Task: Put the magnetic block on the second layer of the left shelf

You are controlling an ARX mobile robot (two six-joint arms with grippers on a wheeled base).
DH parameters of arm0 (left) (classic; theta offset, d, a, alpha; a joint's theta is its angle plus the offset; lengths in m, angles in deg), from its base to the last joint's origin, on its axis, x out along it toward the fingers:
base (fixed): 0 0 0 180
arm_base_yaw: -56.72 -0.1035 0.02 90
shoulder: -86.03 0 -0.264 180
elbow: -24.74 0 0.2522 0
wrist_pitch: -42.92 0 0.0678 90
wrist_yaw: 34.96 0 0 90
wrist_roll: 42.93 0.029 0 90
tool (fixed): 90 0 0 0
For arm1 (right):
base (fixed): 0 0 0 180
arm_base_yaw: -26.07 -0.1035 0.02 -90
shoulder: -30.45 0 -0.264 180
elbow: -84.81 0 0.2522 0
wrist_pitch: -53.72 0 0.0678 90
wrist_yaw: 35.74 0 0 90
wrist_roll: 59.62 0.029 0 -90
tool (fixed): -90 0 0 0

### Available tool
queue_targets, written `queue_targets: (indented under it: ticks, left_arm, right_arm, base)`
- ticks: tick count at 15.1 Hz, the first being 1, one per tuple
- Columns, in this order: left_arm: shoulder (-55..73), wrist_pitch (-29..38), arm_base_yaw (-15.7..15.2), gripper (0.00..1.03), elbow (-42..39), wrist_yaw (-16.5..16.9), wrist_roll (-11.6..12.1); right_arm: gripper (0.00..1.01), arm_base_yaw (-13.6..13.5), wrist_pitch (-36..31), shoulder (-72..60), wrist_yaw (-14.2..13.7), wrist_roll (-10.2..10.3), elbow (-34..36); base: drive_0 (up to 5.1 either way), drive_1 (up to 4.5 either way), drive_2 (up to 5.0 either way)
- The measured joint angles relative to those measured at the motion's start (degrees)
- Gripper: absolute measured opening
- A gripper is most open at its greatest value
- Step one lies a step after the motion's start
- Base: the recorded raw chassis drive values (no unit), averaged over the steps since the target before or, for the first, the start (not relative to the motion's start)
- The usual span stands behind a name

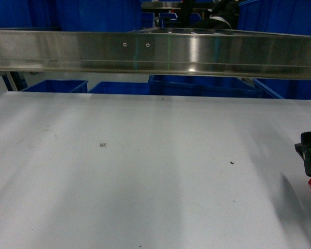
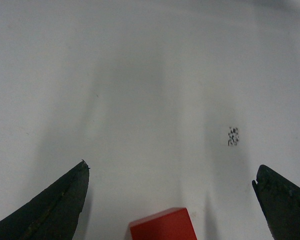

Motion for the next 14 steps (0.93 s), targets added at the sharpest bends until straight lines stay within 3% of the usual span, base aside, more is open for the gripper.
queue_targets:
  ticks: [5,9,14]
  left_arm:
    - [0.0,0.0,0.0,0.98,0.0,0.0,0.0]
    - [0.0,0.0,0.0,0.98,0.0,0.0,0.0]
    - [0.0,0.0,0.0,0.98,0.0,0.0,0.0]
  right_arm:
    - [0.98,2.6,-5.4,-5.3,-0.2,-0.2,2.6]
    - [0.96,3.6,-7.3,-7.6,1.5,-0.8,3.5]
    - [0.43,3.5,-9.7,-7.7,2.4,-1.1,5.0]
  base:
    - [0.0,0.0,0.0]
    - [0.0,0.0,0.0]
    - [0.0,0.0,0.0]
